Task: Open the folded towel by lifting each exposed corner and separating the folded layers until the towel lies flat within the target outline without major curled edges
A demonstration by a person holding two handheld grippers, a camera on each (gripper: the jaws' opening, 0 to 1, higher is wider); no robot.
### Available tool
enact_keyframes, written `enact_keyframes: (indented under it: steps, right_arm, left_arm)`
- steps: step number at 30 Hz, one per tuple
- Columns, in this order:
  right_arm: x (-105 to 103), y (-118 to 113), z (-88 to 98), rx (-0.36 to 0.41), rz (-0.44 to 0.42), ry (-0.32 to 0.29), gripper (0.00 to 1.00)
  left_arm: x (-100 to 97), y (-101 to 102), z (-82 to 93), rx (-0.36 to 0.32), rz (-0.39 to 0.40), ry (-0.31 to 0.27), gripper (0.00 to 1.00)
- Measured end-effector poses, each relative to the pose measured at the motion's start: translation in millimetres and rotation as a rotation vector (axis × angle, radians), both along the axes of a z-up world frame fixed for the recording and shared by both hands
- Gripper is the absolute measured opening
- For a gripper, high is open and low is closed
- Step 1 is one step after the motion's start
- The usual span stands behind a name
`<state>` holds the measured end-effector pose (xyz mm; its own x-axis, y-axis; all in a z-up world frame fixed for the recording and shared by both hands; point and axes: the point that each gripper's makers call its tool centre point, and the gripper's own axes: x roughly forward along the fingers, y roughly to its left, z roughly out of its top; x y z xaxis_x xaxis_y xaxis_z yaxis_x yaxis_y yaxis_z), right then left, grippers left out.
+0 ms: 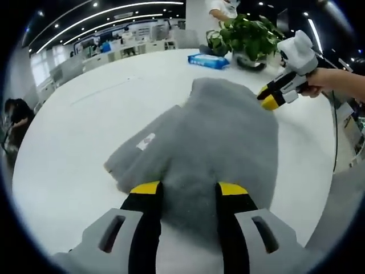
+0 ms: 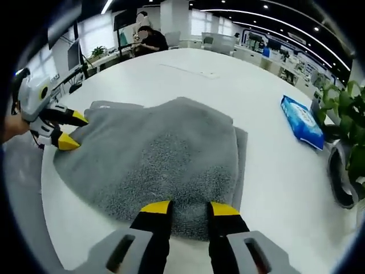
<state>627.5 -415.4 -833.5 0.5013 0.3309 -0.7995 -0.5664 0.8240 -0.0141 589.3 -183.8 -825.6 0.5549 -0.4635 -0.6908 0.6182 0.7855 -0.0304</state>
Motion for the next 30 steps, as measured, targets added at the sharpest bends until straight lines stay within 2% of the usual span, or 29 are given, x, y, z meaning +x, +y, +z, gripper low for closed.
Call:
enact_keyframes:
  steps: [5,13,30]
  right_arm:
    - [14,9,0.9,0.002,0.052,-0.012,0.22]
    - [27,19,1.0,0.011,0.078,-0.024,0.22]
    - [53,37,1.0,-0.007,0.178,-0.006,0.22]
  left_arm:
    - [-2.9,2,0.1,0.011,0.02,0.017,0.37]
    - [-9.2,4,-0.2,0.021,0.035,0.033,0.37]
    - [-23.0,4,-0.2,0.008,0.084,0.018,0.38]
